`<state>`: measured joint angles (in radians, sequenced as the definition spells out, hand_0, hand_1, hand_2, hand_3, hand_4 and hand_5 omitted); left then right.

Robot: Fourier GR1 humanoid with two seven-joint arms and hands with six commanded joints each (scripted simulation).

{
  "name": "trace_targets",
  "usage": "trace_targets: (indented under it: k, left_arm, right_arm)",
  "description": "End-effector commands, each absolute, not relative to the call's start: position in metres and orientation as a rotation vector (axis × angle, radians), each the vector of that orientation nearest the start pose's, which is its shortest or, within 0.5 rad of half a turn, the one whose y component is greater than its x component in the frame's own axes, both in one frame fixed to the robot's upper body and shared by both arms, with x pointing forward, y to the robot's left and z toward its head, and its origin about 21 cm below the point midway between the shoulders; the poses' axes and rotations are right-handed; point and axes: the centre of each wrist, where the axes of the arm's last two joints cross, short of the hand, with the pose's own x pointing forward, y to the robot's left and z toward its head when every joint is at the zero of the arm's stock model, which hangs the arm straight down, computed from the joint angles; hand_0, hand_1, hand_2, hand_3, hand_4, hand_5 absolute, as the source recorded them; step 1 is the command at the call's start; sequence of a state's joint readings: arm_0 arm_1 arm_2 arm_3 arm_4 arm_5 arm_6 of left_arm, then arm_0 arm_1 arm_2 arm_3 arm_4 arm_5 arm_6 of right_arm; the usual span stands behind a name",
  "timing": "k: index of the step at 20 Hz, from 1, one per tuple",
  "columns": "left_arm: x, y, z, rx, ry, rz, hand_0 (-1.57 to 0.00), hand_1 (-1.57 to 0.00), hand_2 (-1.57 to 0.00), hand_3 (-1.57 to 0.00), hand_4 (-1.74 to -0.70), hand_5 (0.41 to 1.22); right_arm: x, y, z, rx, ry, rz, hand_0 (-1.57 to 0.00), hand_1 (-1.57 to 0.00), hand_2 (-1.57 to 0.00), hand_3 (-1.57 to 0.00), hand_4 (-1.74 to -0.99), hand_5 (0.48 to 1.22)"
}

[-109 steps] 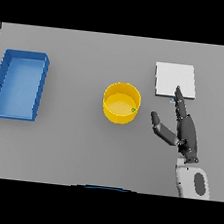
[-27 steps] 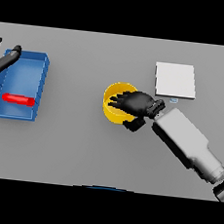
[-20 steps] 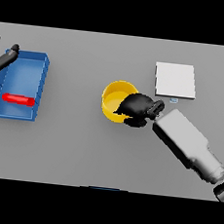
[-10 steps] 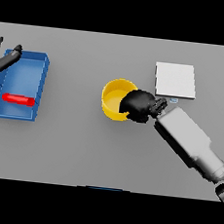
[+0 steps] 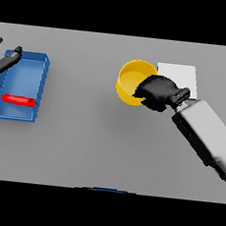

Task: Pick up the red beaker and tilt it to pour out 1 green nut into yellow bowl. Pick up the yellow bowl and place it on the metallic measuring scale.

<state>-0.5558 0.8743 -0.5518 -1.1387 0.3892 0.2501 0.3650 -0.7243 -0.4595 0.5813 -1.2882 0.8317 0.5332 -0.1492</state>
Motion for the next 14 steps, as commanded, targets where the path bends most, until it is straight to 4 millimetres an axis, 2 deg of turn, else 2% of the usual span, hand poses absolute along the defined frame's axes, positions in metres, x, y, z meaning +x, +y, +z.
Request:
trace_targets:
  k: [1, 4, 6, 9, 10, 14]
  left_arm:
    - [0.35, 0.345, 0.101, 0.588, -1.133, -0.411, 0.0, 0.0, 0.0, 0.0, -0.71, 0.686]
    - [0.348, 0.347, 0.104, 0.59, -1.136, -0.413, 0.0, 0.0, 0.0, 0.0, -0.72, 0.688]
    - [0.348, 0.342, 0.102, 0.585, -1.132, -0.417, 0.0, 0.0, 0.0, 0.0, -0.72, 0.698]
    - [0.348, 0.343, 0.107, 0.588, -1.133, -0.415, 0.0, 0.0, 0.0, 0.0, -0.73, 0.715]
    - [0.346, 0.342, 0.102, 0.584, -1.118, -0.404, 0.0, 0.0, 0.0, 0.0, -0.73, 0.719]
    - [0.348, 0.346, 0.11, 0.589, -1.115, -0.391, 0.0, 0.0, 0.0, 0.0, -0.73, 0.727]
  right_arm:
    - [0.36, -0.158, 0.117, -0.497, -1.284, 2.03, -1.57, -1.57, -1.48, -1.17, -1.74, 1.22]
    - [0.354, -0.158, 0.12, -0.513, -1.295, 2.017, -1.56, -1.57, -1.52, -1.16, -1.74, 1.22]
    - [0.36, -0.164, 0.125, -0.568, -1.298, 1.988, -1.56, -1.57, -1.51, -1.15, -1.741, 1.22]
    - [0.369, -0.182, 0.132, -0.612, -1.306, 1.949, -1.57, -1.57, -1.54, -1.15, -1.741, 1.221]
    - [0.371, -0.186, 0.129, -0.636, -1.288, 1.925, -1.57, -1.57, -1.54, -1.15, -1.741, 1.221]
    - [0.389, -0.208, 0.123, -0.709, -1.264, 1.845, -1.57, -1.57, -1.54, -1.14, -1.741, 1.221]
